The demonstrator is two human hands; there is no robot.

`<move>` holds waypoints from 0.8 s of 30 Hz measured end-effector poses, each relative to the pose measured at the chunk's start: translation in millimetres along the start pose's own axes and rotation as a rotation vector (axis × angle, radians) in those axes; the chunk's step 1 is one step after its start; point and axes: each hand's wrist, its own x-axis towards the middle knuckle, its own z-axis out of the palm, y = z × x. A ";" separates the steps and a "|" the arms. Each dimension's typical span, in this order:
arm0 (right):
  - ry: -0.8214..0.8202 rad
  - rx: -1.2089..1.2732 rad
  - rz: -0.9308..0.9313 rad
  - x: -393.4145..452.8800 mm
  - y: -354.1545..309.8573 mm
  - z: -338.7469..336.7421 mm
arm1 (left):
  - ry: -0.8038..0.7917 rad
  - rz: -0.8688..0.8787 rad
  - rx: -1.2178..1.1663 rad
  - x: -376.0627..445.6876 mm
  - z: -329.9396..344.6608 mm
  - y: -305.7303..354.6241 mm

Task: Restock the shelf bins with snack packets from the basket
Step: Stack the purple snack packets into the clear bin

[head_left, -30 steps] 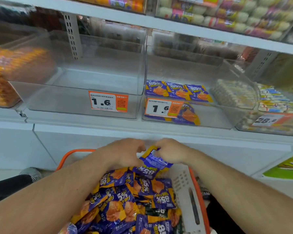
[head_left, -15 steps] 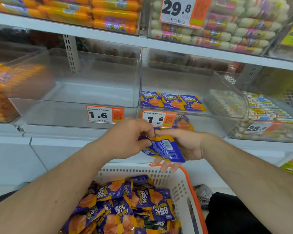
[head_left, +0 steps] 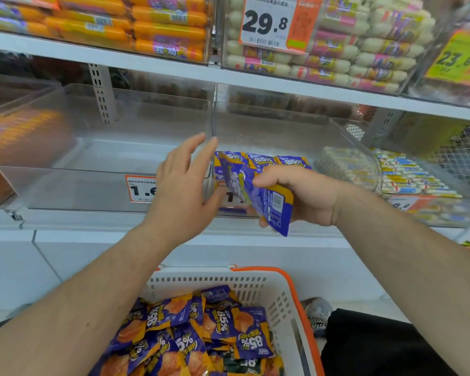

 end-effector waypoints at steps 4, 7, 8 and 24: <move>0.082 -0.052 -0.067 -5.5 -14.6 -12.7 | -0.241 -0.098 0.187 -12.7 20.9 -0.8; 0.086 -0.256 -0.086 -8.7 -22.7 -21.5 | -0.407 -0.125 0.307 -16.3 29.6 3.9; 0.129 -0.302 -0.084 -8.7 -27.3 -23.0 | -0.428 -0.131 0.345 -16.2 32.2 4.2; 0.562 -0.922 0.426 63.3 13.2 -95.1 | -0.489 -0.164 0.408 -15.3 30.2 8.9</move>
